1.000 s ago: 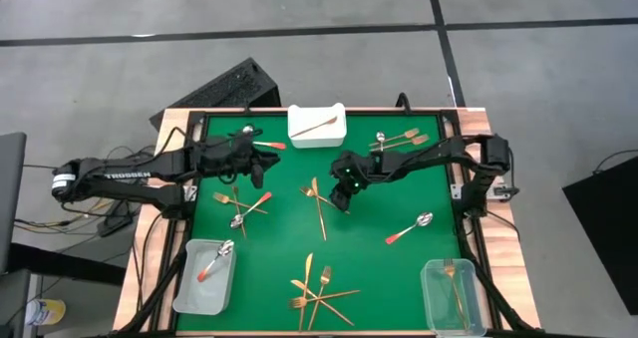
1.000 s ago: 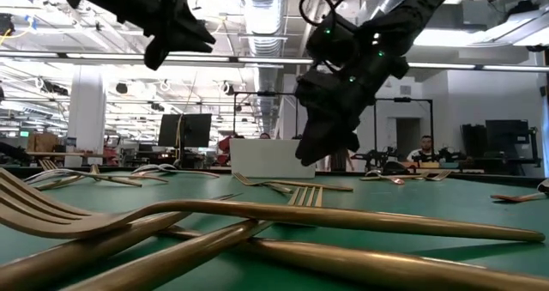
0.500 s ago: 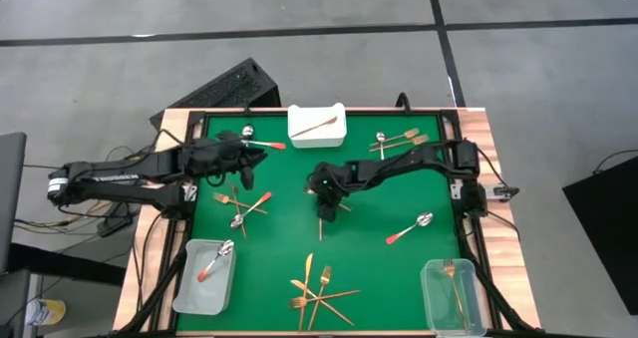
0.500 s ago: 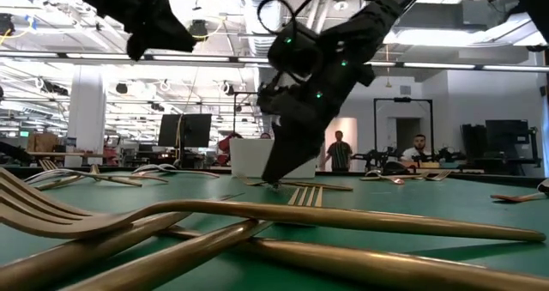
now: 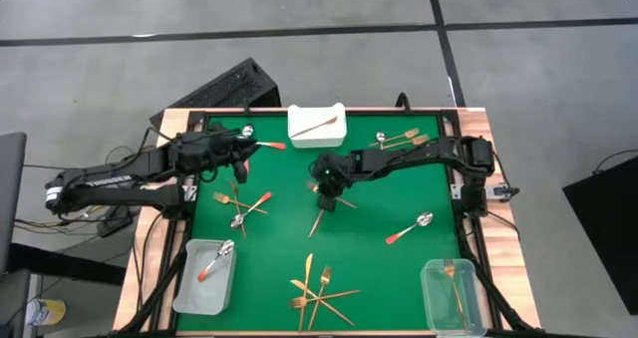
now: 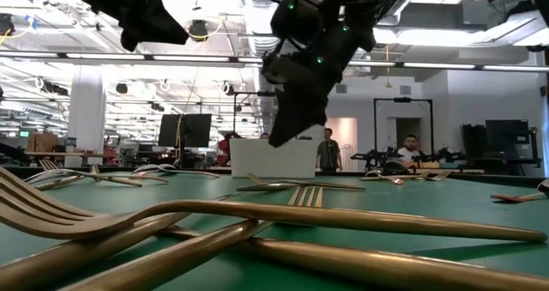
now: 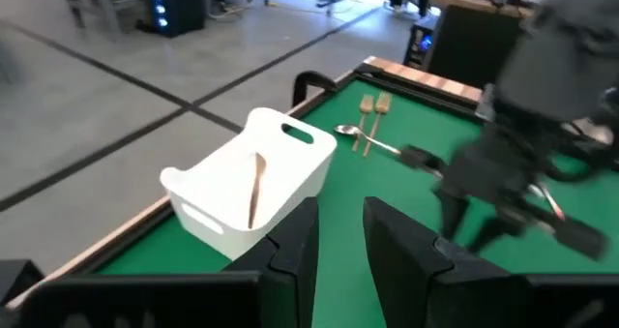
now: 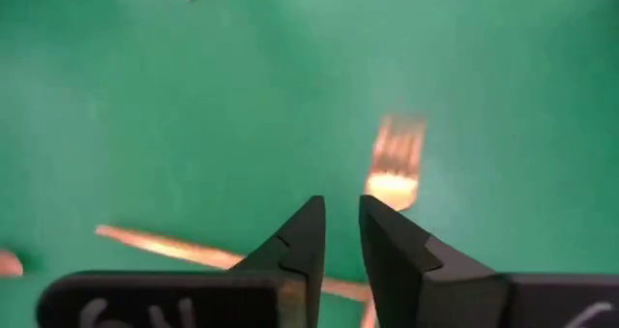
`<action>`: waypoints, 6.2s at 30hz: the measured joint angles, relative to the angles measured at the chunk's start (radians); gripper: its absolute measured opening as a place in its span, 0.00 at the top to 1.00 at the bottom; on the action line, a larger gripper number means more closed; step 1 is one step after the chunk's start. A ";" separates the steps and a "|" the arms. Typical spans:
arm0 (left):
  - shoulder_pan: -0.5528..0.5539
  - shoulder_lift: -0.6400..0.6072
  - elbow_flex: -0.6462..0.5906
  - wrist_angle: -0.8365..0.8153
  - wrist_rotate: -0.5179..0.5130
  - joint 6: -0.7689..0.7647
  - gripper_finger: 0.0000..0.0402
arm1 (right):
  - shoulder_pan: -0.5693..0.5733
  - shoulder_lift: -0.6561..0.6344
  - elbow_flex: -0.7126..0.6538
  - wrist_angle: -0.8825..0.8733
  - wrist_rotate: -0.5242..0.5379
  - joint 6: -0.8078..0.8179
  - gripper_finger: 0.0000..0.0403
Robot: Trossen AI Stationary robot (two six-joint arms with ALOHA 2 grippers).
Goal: Sort silverware by color (type)
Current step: Put the gold fork into the transparent bin
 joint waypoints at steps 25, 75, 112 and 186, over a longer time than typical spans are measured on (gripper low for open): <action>0.121 0.073 0.000 0.071 0.124 0.153 0.82 | -0.027 0.087 -0.009 -0.019 0.020 -0.009 0.65; 0.052 0.073 0.000 0.032 0.109 -0.009 0.82 | 0.019 0.033 -0.152 -0.003 0.003 0.028 0.68; 0.053 0.074 0.000 0.076 -0.027 -0.119 0.82 | 0.383 -0.618 -0.165 -0.748 0.256 0.910 0.91; -0.067 0.073 0.000 0.026 -0.270 -0.135 0.82 | -0.020 0.085 -0.115 0.155 -0.157 -0.141 0.70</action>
